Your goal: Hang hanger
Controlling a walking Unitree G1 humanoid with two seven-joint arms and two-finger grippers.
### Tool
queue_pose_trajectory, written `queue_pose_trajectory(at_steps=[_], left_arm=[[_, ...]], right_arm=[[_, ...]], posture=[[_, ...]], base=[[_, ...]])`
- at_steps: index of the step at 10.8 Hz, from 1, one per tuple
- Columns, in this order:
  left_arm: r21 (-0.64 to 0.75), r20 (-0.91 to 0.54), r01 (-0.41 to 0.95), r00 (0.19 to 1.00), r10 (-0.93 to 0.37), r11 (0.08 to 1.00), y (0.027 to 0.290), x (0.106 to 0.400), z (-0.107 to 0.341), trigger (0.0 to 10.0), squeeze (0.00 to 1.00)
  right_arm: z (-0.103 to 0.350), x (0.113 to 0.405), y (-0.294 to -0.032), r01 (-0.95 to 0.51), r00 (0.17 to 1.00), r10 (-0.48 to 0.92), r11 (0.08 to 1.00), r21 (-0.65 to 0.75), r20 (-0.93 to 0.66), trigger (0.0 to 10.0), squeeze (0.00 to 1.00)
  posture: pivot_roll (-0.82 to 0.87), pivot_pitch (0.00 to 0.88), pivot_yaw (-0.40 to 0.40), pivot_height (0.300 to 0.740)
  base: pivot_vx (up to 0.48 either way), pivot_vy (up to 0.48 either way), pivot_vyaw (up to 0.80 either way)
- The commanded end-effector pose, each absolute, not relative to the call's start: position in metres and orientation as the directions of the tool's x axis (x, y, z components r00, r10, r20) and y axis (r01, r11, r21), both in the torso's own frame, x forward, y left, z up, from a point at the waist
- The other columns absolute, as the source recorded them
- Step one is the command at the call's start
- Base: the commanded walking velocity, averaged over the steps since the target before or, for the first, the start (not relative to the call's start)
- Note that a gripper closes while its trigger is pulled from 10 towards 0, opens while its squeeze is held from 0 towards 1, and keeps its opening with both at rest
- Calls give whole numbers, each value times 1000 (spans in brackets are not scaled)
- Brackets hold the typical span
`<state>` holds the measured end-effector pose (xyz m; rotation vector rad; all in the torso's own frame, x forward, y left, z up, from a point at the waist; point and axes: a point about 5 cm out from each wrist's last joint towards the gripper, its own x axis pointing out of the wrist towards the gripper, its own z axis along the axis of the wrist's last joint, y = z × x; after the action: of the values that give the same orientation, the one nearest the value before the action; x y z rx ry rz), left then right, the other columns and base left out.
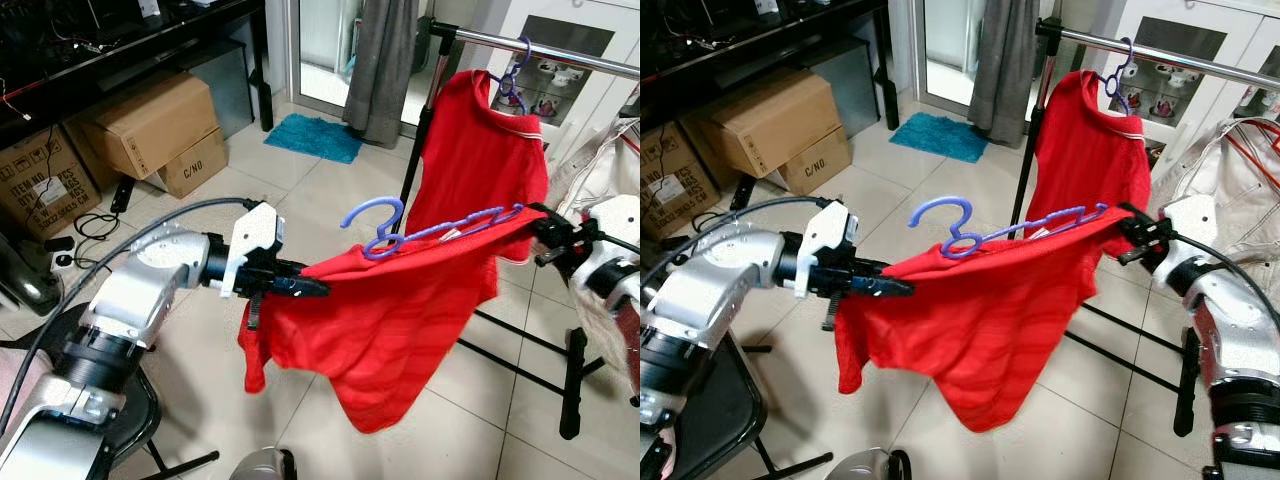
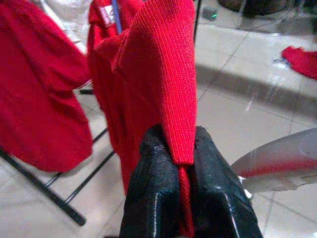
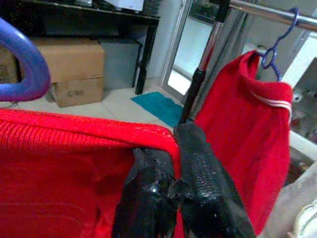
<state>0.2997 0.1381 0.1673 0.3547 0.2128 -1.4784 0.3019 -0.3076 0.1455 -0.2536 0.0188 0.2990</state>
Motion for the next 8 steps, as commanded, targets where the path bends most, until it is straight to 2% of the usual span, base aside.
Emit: queue_pose_trajectory(at_steps=[1,2,4,5,7,8], left_arm=[[55,-517,982,184,-836,182,190,298,151,0,0],[51,-529,980,190,-827,192,194,298,150,0,0],[-1,-585,984,145,-798,180,205,293,144,0,0],[-1,-583,981,155,-798,192,206,294,142,0,0],[40,-606,958,249,-756,284,210,301,135,0,0],[72,-580,914,364,-729,399,208,313,137,0,0]], right_arm=[[184,276,-394,202,979,-191,953,-224,71,0,0],[184,276,-395,203,979,-192,952,-228,70,0,0],[193,276,-399,205,978,-186,940,-273,91,0,0],[196,276,-401,217,976,-197,936,-277,98,0,0],[202,273,-410,286,957,-261,921,-264,125,0,0],[201,273,-412,292,955,-268,922,-254,124,0,0]], posture=[[9,0,28,740],[9,0,28,740],[5,0,36,740],[4,0,38,740],[3,0,40,740],[7,0,36,740]], base=[[0,0,0],[0,0,0],[0,0,0],[0,0,0],[0,0,0],[0,0,0]])
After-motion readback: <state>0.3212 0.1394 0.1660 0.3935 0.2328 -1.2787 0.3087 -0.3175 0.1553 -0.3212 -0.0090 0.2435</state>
